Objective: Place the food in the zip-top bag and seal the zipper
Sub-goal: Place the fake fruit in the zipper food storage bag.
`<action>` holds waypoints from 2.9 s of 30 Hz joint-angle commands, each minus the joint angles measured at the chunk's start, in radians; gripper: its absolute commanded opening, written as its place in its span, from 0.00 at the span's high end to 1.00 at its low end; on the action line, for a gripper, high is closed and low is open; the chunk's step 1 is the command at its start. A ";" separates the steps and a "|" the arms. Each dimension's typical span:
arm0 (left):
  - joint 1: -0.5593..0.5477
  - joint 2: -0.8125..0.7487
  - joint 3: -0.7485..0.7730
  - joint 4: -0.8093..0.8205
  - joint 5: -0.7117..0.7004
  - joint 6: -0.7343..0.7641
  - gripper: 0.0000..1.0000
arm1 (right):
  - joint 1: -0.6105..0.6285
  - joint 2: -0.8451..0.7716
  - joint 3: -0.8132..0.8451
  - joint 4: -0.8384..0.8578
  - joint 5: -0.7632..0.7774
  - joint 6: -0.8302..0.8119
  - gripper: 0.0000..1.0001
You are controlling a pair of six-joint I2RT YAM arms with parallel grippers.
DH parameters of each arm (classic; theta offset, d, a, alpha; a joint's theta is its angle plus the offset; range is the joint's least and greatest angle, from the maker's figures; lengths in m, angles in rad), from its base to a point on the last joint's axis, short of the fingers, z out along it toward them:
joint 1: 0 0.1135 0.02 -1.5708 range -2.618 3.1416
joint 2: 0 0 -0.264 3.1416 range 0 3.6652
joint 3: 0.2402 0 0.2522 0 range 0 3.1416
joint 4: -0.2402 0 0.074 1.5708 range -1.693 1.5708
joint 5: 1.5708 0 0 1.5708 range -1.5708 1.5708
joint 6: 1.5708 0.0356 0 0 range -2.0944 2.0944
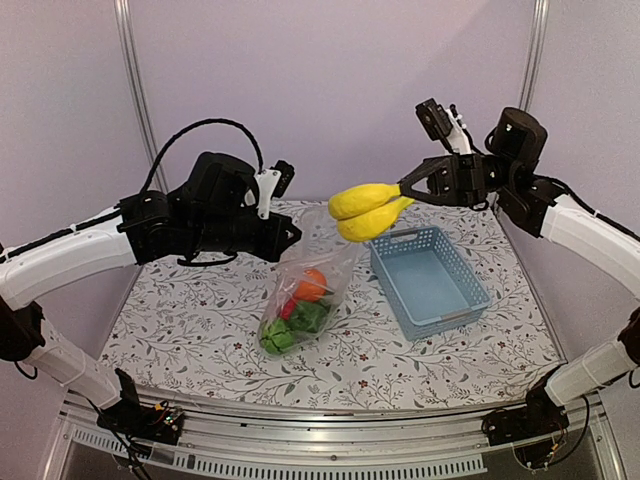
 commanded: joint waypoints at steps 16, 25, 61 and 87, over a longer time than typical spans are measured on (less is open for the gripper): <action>-0.014 -0.057 -0.012 0.025 -0.001 -0.025 1.00 | 0.019 0.179 0.027 0.119 0.080 0.163 1.00; -0.016 -0.047 -0.004 0.025 0.028 -0.026 1.00 | 0.029 0.161 -0.047 0.094 0.160 0.134 1.00; -0.043 -0.014 0.011 0.044 0.071 -0.007 1.00 | 0.301 0.270 0.220 -0.644 0.933 -0.589 0.69; -0.040 -0.015 0.206 -0.241 0.280 0.450 0.99 | 0.009 -0.021 0.204 -0.954 0.625 -1.359 0.37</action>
